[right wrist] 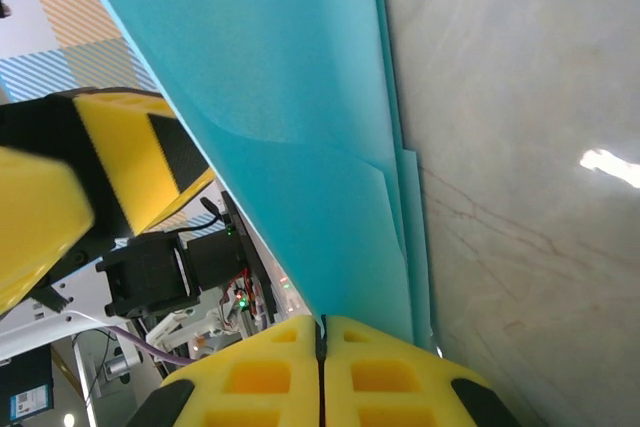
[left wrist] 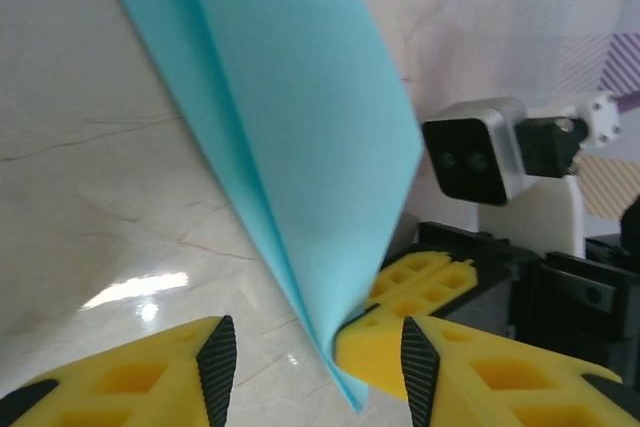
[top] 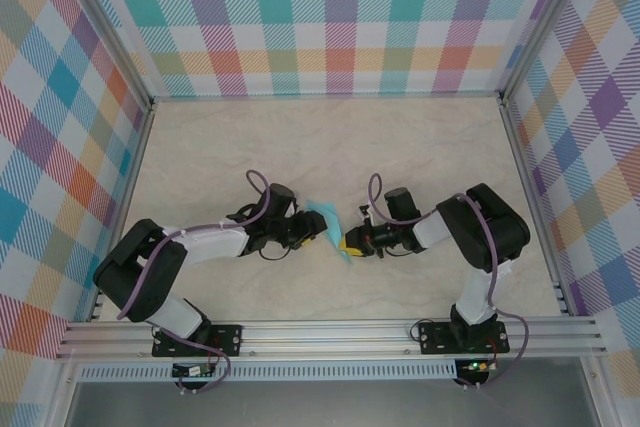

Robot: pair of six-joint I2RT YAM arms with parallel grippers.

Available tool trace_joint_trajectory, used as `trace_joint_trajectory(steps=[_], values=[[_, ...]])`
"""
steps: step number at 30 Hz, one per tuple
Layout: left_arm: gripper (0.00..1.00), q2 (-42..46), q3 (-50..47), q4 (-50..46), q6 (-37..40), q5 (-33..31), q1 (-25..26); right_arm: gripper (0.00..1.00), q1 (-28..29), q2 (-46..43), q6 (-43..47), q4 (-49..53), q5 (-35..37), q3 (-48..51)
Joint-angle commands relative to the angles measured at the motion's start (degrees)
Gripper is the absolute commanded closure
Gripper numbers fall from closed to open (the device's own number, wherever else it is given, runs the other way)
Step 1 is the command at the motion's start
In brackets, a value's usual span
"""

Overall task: Fold a paper plane with a square sheet of paper (pick it up from the middle)
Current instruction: Fold the wing for the fifth time at the center of the table.

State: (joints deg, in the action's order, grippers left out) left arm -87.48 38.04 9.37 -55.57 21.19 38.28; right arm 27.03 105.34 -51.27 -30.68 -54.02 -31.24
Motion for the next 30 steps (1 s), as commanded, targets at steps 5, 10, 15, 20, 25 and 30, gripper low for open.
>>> trace_joint_trajectory(steps=[5,10,15,20,25,30], values=[[0.56,-1.67,2.35,6.54,0.20,-0.18,1.84,0.92,-0.09,0.58,1.90,8.26,0.73,-2.40],[0.57,-4.62,4.47,9.15,0.23,-0.57,2.47,0.92,-0.14,1.27,2.01,9.05,1.15,-2.68],[0.56,-7.94,5.98,11.10,0.02,-1.02,2.49,0.91,-0.13,1.28,1.70,9.09,2.17,-2.59],[0.57,-10.89,7.04,10.57,0.29,-2.46,2.50,0.87,0.22,0.21,2.28,10.45,3.63,-2.64],[0.57,-11.39,6.69,10.35,-0.24,-3.93,2.46,0.78,1.26,-2.25,4.83,14.24,6.22,-3.44],[0.57,-11.46,6.93,9.93,-0.58,-4.49,2.47,0.70,3.30,-5.26,9.32,19.83,10.71,-4.92]])
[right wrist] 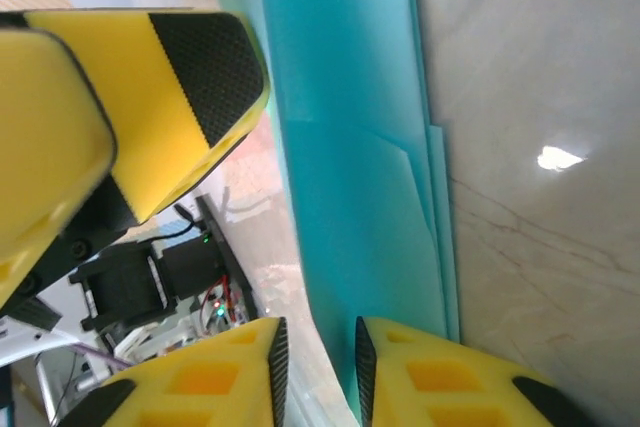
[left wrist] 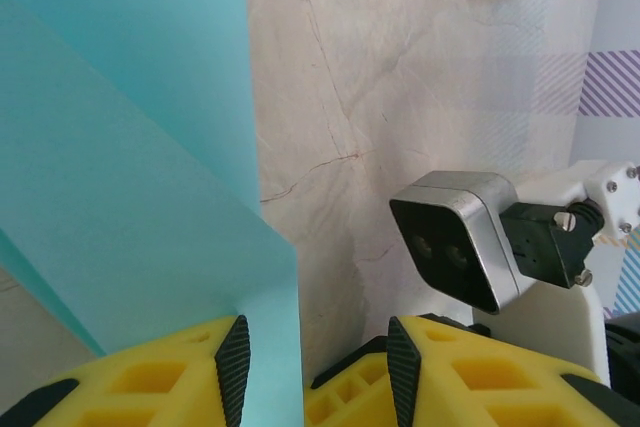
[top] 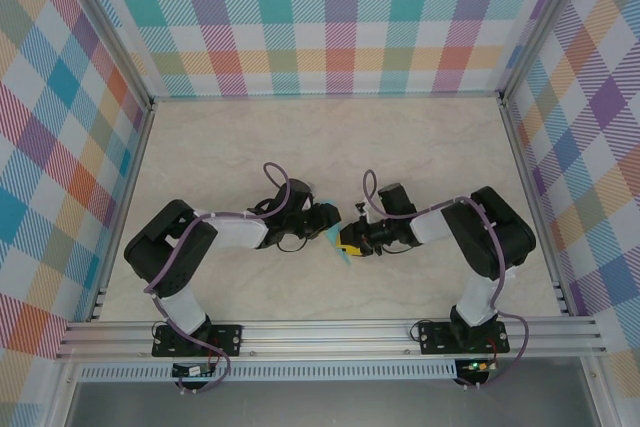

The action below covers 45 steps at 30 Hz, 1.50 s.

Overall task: Fold a paper plane with a square sheet of paper (pick it up from the middle)
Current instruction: Fold the wing for the fifth time at the center of the table.

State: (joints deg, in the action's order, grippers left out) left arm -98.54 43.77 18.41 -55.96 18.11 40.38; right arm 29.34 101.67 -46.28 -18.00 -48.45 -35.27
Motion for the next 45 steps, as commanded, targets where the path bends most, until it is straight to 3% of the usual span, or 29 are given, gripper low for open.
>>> trace_joint_trajectory(steps=[1,19,35,45], values=[[0.57,-0.37,1.22,0.76,-0.32,-1.49,0.40,0.70,1.30,-2.09,5.04,7.83,6.00,-1.00],[0.57,-0.42,1.41,1.19,-1.34,-1.50,0.36,0.60,10.60,-10.90,16.07,18.21,27.73,-3.98],[0.57,-0.16,1.71,1.10,-1.68,-1.54,0.36,0.62,14.33,-11.35,16.39,18.47,36.27,-5.77],[0.57,-0.22,1.71,1.97,-2.87,-1.76,0.21,0.56,17.30,-12.13,18.48,17.44,42.28,-5.43]])
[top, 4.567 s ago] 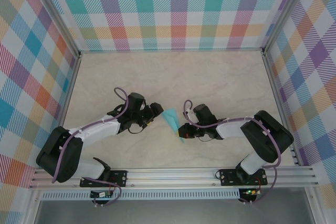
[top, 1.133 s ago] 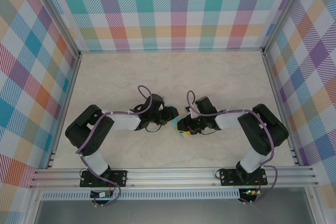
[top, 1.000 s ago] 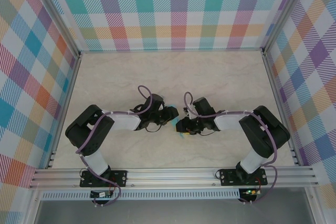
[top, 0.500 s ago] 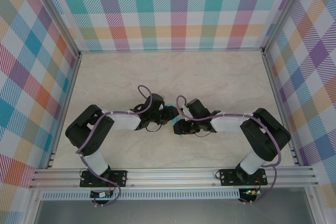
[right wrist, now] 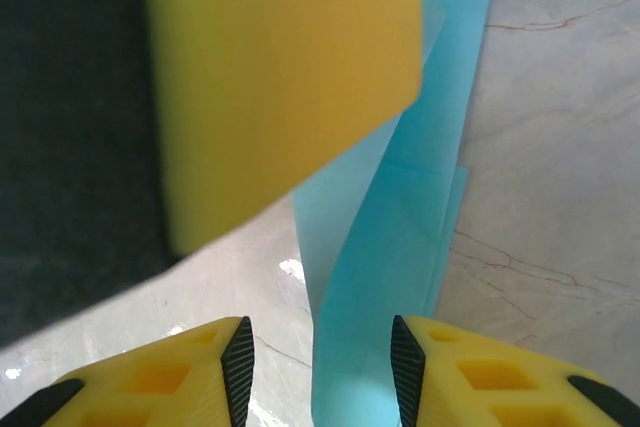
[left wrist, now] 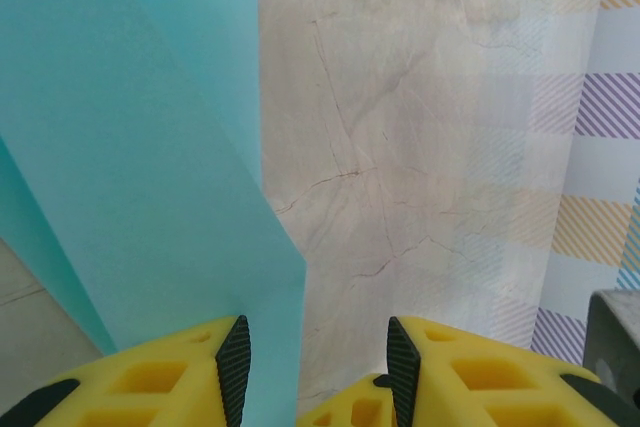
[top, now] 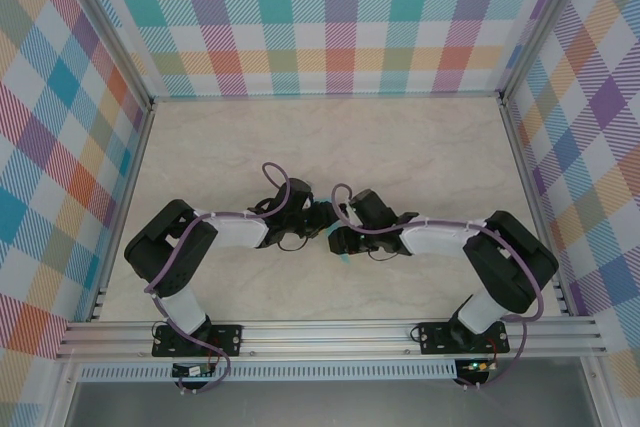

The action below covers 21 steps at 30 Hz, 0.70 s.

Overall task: Fold a paper plane with a square sheet of paper (pick it up from the middle)
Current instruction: Fold the wing for the fifth time at the center of the table.

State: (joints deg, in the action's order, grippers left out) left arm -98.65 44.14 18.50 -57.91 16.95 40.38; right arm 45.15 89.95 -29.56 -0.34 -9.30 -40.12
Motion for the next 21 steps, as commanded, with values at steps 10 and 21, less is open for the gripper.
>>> trace_joint_trajectory(steps=[10,21], values=[[0.58,-0.52,1.38,2.33,-2.24,-0.69,-0.04,0.58,4.49,0.28,4.01,-5.50,10.73,1.20],[0.58,-0.84,1.73,2.24,-2.56,-0.43,-0.13,0.62,5.57,2.03,4.60,-5.43,15.13,1.23]])
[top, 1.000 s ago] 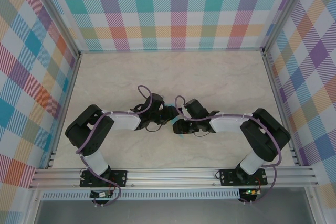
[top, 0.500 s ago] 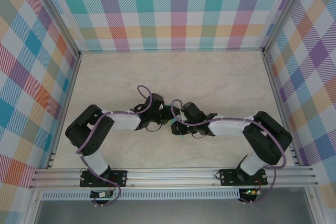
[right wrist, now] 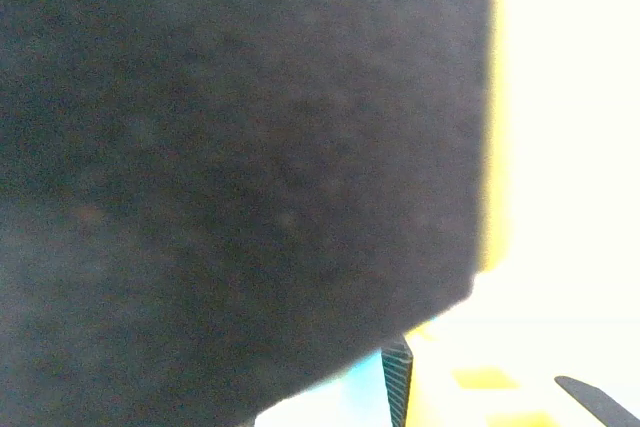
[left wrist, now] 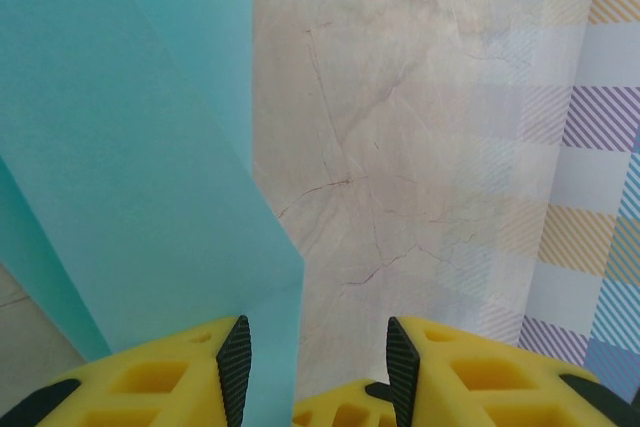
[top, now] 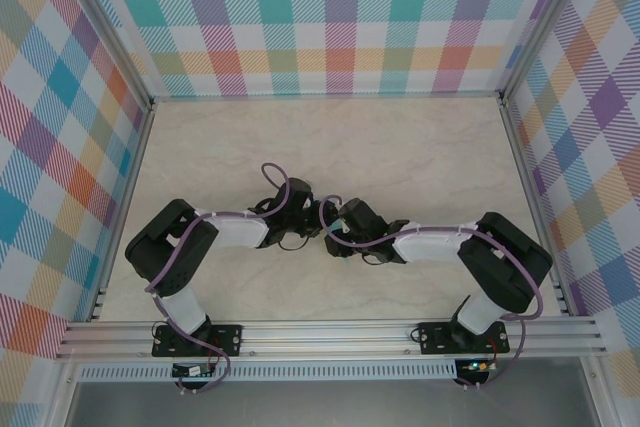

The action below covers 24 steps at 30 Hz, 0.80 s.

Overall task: Fold a paper plane with a square sheet of paper (pick it up from the middle)
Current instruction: Fold the wing for the fifth time at the center of the table.

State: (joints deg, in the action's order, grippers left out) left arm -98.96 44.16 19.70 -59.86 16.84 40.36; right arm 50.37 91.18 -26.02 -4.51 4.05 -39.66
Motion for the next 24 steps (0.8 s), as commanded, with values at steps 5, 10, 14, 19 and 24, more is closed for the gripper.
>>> trace_joint_trajectory(steps=[5,10,14,19,24], values=[[0.58,-0.50,1.80,0.82,-0.54,-0.28,-0.22,0.64,0.63,1.42,0.93,-1.18,1.73,0.81],[0.58,-0.46,1.80,0.71,-0.57,-0.32,-0.31,0.65,0.69,1.62,0.25,-1.15,0.59,0.79],[0.58,-0.48,1.88,0.60,-0.61,-0.36,-0.33,0.69,0.74,1.71,-0.22,-0.88,1.16,0.62],[0.58,-0.17,1.85,0.12,-0.35,-0.32,-0.37,0.78,0.75,1.55,-1.06,0.21,2.32,0.29],[0.57,0.34,1.77,-0.37,-0.02,-0.36,-0.54,0.82,0.71,1.19,-1.45,0.82,1.47,0.21]])
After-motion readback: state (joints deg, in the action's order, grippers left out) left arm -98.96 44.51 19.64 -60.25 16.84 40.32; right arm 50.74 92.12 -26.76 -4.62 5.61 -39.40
